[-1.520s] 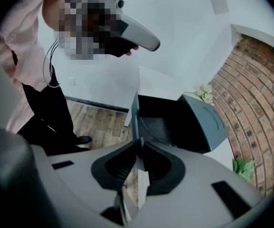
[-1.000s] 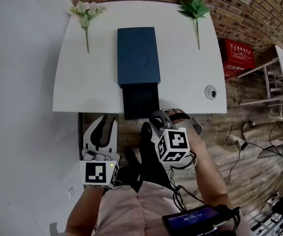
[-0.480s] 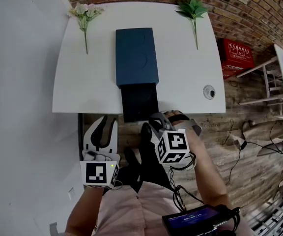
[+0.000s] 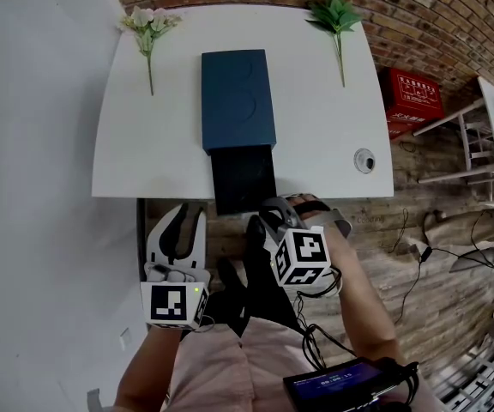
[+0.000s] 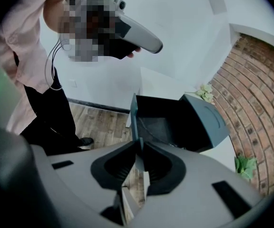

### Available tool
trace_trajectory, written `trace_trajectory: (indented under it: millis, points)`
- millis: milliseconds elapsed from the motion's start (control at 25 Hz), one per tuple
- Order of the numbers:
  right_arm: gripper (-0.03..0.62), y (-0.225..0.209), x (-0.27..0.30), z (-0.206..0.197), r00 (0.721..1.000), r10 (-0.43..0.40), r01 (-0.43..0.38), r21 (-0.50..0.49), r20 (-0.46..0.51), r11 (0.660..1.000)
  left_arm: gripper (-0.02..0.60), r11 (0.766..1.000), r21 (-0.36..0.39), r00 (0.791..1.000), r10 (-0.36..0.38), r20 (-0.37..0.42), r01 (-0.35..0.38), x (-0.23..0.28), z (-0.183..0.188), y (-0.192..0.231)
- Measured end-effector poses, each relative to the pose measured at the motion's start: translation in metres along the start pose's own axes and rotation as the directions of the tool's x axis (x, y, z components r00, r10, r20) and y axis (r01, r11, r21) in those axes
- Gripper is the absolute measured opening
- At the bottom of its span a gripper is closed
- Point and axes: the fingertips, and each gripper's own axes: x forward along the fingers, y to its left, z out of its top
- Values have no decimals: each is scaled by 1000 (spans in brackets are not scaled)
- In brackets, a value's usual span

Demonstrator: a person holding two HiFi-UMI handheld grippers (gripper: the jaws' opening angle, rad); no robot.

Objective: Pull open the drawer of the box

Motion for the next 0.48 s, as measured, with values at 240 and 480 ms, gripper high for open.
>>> trace_trajectory:
  millis: [240, 480]
  points:
    - [126, 3, 1, 0, 1000, 12, -13, 26, 9, 1000, 103, 1000, 1, 1000, -2, 3, 2, 0, 0, 0]
    - [179, -4, -9, 8, 999, -13, 10, 64, 43, 998, 103, 1000, 6, 1000, -9, 11, 9, -1, 3, 3]
